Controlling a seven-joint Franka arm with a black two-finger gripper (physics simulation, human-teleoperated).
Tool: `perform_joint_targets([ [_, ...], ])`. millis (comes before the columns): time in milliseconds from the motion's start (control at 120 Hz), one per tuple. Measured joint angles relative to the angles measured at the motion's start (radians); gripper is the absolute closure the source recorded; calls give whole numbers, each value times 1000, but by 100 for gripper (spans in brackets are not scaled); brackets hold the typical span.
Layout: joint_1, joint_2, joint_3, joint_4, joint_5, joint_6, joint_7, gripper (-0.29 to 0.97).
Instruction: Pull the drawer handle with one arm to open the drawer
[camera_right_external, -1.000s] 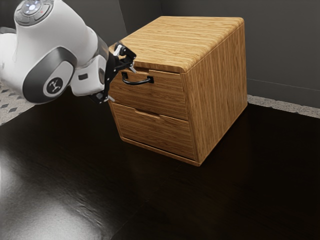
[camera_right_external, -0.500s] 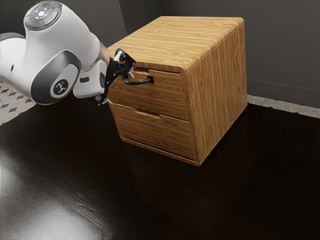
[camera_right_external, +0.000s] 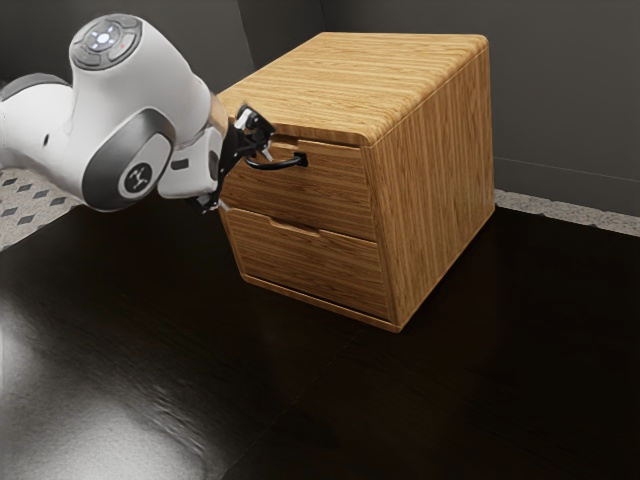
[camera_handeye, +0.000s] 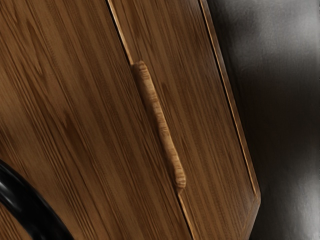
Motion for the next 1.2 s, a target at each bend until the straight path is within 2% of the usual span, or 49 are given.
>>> perform_joint_targets([
  [500,-2,-15,2,-27,-1,-1,9,0],
  [650,-3,-38,6,-34,-3,-31,11,4],
  [783,-2,-49,7,-42,-8,-54,12,0],
  [1200,-7,-96,0,-45,-35,-160,12,1],
])
